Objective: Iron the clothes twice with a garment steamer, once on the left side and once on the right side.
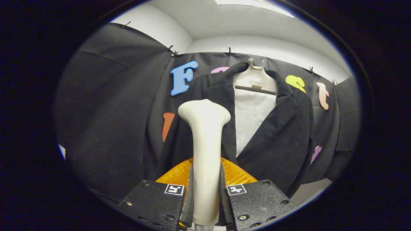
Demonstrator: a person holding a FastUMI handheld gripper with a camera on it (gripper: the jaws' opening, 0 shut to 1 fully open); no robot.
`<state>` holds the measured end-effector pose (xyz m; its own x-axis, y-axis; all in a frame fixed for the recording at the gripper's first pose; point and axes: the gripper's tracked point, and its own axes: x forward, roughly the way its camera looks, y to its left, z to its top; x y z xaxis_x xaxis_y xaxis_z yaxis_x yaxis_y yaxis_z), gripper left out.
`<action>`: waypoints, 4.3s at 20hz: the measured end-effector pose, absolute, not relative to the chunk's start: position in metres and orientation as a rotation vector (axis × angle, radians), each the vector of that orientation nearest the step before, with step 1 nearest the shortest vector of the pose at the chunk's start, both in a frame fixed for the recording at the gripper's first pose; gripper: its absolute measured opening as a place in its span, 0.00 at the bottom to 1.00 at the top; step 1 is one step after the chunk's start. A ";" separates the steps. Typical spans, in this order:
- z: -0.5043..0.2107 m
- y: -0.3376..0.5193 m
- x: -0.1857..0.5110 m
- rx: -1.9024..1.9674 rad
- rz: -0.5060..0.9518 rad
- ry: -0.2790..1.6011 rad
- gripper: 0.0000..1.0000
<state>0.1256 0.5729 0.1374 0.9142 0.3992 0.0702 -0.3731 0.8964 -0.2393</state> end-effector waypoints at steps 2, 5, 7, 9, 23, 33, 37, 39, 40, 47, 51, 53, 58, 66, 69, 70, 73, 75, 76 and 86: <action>0.129 0.569 0.123 -0.230 0.400 -0.105 0.35; 0.113 0.564 0.120 -0.239 0.401 -0.084 0.35; 0.101 0.560 0.117 -0.250 0.401 -0.068 0.35; 0.087 0.557 0.113 -0.264 0.402 -0.047 0.35; 0.008 0.524 0.093 -0.305 0.385 0.087 0.35; -0.033 0.485 0.057 -0.336 0.359 0.154 0.35; -0.059 0.469 0.044 -0.346 0.345 0.214 0.35; -0.070 0.463 0.039 -0.353 0.342 0.237 0.35; -0.077 0.459 0.037 -0.358 0.340 0.250 0.35; -0.119 0.426 0.017 -0.385 0.331 0.356 0.35; -0.122 0.400 0.017 -0.391 0.330 0.369 0.35; -0.119 0.389 0.018 -0.385 0.334 0.365 0.35; -0.104 0.347 0.019 -0.362 0.332 0.348 0.35; -0.073 0.283 0.008 -0.290 0.272 0.314 0.35; -0.060 0.258 0.005 -0.265 0.242 0.295 0.35; -0.057 0.250 0.004 -0.259 0.234 0.290 0.35; -0.043 0.230 -0.005 -0.239 0.207 0.273 0.35; -0.036 0.219 -0.009 -0.228 0.188 0.263 0.35; -0.034 0.214 -0.011 -0.222 0.177 0.258 0.35; 0.001 0.168 -0.030 -0.173 0.043 0.232 0.35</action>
<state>-0.0301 0.1685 0.0011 0.9724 0.0228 -0.2321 -0.0626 0.9843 -0.1653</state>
